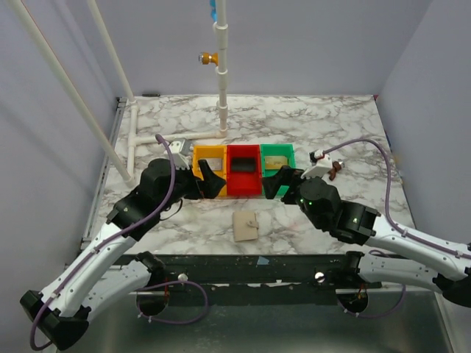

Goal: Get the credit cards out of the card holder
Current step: Reset both arms

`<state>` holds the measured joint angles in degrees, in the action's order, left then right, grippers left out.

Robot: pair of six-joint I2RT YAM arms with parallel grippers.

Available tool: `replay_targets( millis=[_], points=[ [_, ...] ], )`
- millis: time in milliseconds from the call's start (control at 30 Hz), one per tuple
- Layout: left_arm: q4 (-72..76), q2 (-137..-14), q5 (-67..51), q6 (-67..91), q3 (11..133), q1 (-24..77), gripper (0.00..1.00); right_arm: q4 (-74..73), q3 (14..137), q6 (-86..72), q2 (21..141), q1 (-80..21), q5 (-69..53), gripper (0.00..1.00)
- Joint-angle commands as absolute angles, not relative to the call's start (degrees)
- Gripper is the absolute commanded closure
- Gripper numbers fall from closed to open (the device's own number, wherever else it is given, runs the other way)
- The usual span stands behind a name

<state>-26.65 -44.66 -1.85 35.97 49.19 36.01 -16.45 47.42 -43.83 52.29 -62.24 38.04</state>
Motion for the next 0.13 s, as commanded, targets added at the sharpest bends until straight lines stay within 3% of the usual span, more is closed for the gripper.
replay_targets(
  millis=[0, 100],
  points=[
    [-27.2, -43.1, 1.1, 34.8, 48.4, 35.8, 0.02, -17.8, 48.9, -42.5, 52.8, -62.2, 40.3, 0.00],
    [-26.7, -42.3, 1.6, 35.0, 47.8, 35.8, 0.02, -17.8, 48.8, -42.6, 53.1, -62.3, 40.1, 0.00]
  ],
)
